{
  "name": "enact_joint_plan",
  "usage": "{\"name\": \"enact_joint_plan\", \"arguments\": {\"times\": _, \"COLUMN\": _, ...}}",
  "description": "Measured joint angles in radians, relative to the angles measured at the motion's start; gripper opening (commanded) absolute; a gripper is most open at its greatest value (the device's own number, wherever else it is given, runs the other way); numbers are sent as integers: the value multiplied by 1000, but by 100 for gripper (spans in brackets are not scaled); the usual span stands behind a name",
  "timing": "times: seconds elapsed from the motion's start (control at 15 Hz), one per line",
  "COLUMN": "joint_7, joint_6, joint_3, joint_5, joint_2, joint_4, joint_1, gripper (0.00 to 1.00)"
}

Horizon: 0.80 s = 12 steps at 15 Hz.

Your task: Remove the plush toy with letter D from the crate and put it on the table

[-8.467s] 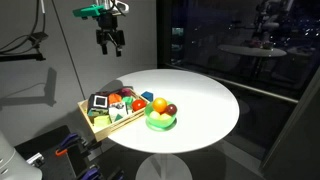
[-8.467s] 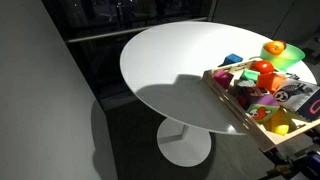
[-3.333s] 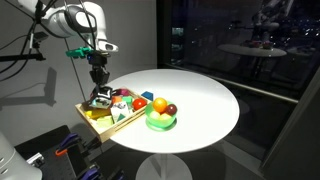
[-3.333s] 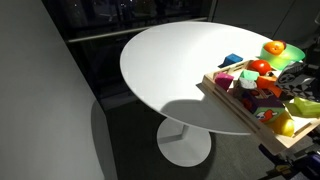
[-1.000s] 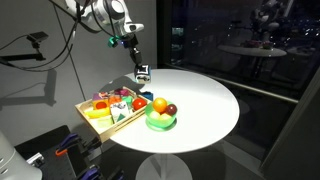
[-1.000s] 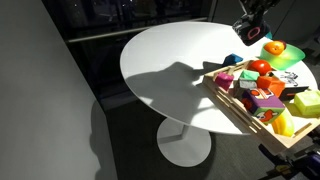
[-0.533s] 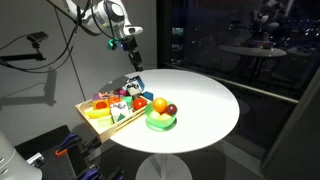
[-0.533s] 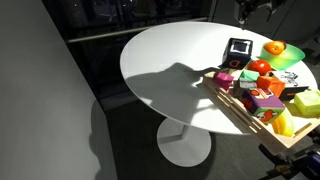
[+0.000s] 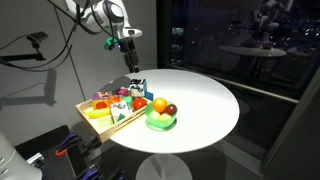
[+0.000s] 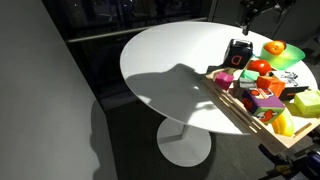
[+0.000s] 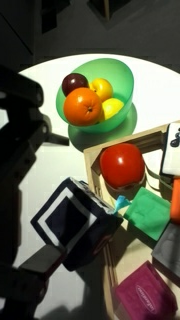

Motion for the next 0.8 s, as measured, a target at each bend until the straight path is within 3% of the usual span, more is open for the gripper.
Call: {"name": "enact_joint_plan", "arguments": {"times": 0.8, "joint_7": -199, "joint_6": -93, "joint_3": -24, "joint_5": 69, "joint_2": -33, "joint_4": -42, "joint_1": -16, "gripper": 100}}
